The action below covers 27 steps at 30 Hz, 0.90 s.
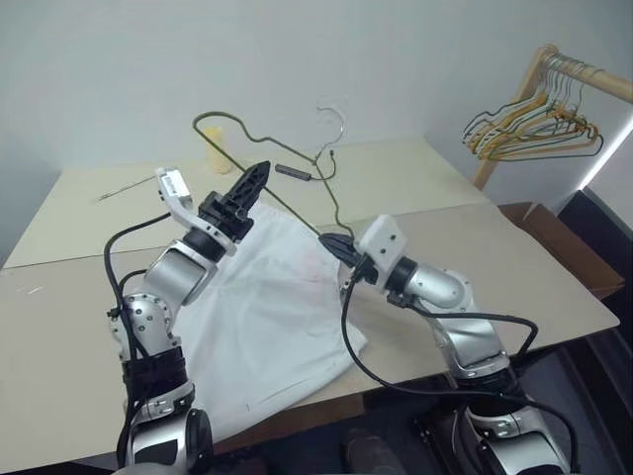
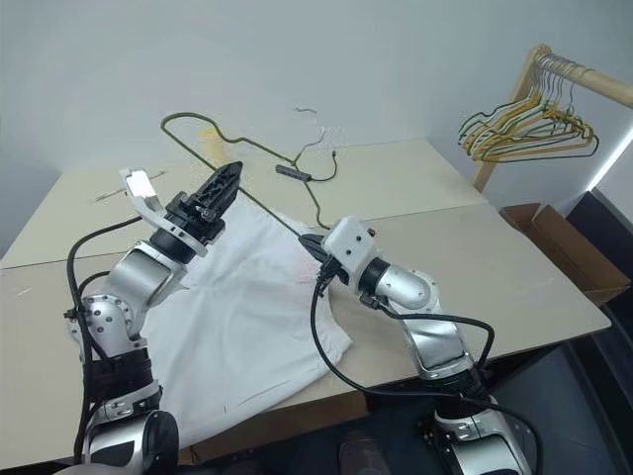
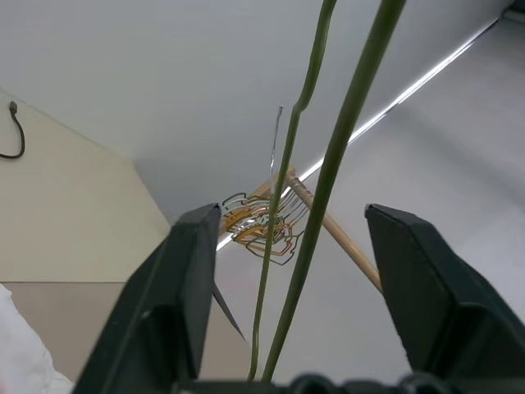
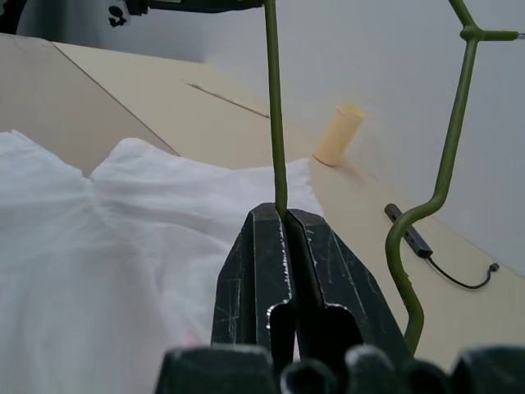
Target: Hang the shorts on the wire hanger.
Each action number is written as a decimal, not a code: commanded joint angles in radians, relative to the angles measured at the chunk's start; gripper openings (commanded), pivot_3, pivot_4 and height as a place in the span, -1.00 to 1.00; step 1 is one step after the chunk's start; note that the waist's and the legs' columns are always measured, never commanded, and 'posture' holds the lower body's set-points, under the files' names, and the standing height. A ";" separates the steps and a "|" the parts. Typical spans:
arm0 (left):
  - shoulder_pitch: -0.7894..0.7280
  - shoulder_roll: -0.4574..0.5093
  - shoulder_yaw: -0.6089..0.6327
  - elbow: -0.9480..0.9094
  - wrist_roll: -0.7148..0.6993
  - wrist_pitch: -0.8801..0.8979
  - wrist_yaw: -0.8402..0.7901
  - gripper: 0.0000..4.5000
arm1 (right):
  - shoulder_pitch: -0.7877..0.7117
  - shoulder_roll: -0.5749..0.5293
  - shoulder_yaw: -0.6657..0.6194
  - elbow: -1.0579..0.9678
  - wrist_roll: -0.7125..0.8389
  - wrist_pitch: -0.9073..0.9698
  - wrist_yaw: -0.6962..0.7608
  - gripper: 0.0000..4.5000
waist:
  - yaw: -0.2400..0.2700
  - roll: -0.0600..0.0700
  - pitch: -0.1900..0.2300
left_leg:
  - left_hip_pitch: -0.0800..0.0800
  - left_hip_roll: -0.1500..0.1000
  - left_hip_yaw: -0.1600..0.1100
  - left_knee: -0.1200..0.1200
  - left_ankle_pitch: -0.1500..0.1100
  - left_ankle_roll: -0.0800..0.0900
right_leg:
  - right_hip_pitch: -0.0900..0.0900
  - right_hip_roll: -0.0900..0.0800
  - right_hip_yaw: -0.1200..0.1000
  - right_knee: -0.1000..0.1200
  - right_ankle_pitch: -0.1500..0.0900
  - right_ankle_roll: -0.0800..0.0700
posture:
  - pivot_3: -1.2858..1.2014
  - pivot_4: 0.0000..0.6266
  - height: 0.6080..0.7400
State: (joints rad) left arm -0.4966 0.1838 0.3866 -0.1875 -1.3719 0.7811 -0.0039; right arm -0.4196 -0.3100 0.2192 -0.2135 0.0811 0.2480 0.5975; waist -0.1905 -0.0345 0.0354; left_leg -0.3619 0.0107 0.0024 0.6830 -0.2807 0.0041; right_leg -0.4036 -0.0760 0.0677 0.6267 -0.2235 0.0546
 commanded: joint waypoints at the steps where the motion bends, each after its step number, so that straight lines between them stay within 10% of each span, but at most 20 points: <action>1: -0.016 -0.002 -0.010 -0.038 0.006 -0.038 0.002 -0.25 | -0.014 -0.003 -0.012 -0.044 -0.003 -0.034 -0.004 -1.00 | 0.001 0.000 0.000 | 0.000 0.000 0.000 0.000 0.000 0.000 | 0.000 0.000 0.000 0.000 0.000 0.000 | -0.08 -1.00 1.00; 6: -0.006 0.002 -0.031 -0.036 0.041 -0.056 0.007 -0.95 | -0.020 0.003 -0.016 -0.041 -0.001 -0.025 -0.011 -1.00 | 0.008 0.000 0.000 | 0.000 0.000 0.000 0.000 0.000 0.000 | 0.000 0.000 0.000 0.000 0.000 0.000 | -0.08 -1.00 1.00; 11: 0.010 0.022 -0.086 -0.074 0.141 -0.081 -0.046 -0.98 | -0.024 -0.010 -0.002 -0.043 -0.025 -0.032 -0.006 -1.00 | 0.009 0.000 0.000 | 0.000 0.000 0.000 0.000 0.000 0.000 | 0.000 0.000 0.000 0.000 0.000 0.000 | -0.08 -1.00 1.00; 22: -0.001 0.120 -0.173 -0.033 0.440 -0.200 -0.227 -1.00 | -0.010 -0.046 -0.019 -0.061 0.010 -0.080 0.063 0.59 | 0.007 0.000 0.000 | 0.001 0.000 0.001 0.000 0.000 0.000 | 0.001 0.001 0.000 -0.001 0.000 0.000 | -0.09 -1.00 1.00; 27: -0.024 0.216 -0.107 0.008 0.392 -0.184 -0.410 -1.00 | -0.036 -0.165 -0.137 -0.135 0.365 0.263 0.269 0.67 | 0.010 0.000 0.000 | 0.000 0.000 0.000 0.000 0.000 0.000 | 0.001 0.001 0.000 -0.002 0.000 0.000 | -0.09 -1.00 1.00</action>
State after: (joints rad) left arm -0.4774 0.3770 0.2393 -0.1643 -0.9379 0.6096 -0.3363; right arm -0.4252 -0.4461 0.1470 -0.3067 0.3180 0.4005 0.8063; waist -0.1803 -0.0343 0.0357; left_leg -0.3618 0.0107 0.0026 0.6829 -0.2807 0.0044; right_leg -0.4029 -0.0757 0.0675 0.6246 -0.2236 0.0547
